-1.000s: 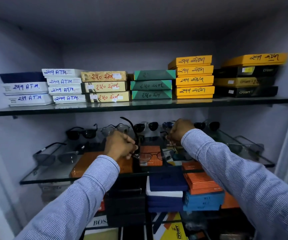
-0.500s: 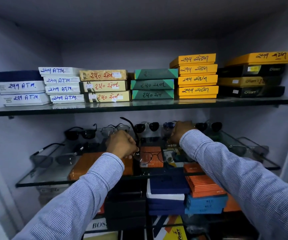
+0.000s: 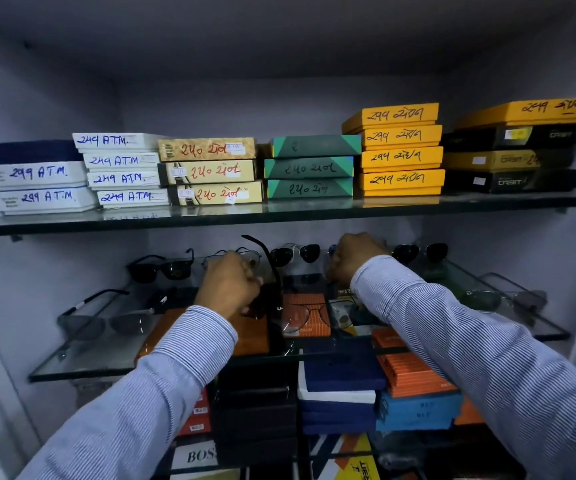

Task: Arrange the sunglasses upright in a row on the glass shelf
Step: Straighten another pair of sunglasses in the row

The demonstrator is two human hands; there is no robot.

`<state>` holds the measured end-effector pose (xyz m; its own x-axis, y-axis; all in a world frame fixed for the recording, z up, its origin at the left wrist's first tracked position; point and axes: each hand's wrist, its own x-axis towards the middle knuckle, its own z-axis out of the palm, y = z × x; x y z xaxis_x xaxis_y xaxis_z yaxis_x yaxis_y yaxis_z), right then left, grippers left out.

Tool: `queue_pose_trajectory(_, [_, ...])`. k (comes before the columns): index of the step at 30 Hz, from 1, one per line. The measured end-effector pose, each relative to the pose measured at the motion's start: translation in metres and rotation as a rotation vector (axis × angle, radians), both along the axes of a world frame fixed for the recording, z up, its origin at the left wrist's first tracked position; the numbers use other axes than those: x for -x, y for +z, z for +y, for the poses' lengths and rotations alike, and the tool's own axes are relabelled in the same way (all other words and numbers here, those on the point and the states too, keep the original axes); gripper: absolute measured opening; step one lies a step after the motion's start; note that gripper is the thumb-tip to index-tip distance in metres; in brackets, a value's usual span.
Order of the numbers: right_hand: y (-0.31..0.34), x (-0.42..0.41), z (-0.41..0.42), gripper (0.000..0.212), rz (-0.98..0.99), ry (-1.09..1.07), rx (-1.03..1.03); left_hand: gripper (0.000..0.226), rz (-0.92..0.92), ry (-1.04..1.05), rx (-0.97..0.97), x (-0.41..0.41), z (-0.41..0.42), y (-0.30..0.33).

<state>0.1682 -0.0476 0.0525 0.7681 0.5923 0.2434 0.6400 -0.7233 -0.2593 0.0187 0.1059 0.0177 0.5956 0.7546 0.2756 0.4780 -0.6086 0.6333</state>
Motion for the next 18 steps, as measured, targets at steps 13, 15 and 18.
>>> queue_pose_trajectory(13, [0.002, 0.052, 0.055, 0.03, 0.032, 0.265, 0.108, 0.027, 0.18, -0.142, -0.057, 0.005, 0.014, -0.013])
queue_pose_trajectory(15, [0.002, 0.054, 0.056, 0.031, 0.052, 0.291, 0.118, 0.019, 0.191, -0.164, -0.059, 0.005, 0.014, -0.013])
queue_pose_trajectory(18, [0.001, 0.056, 0.059, 0.032, 0.046, 0.311, 0.12, 0.022, 0.21, -0.187, -0.09, 0.006, 0.015, -0.013])
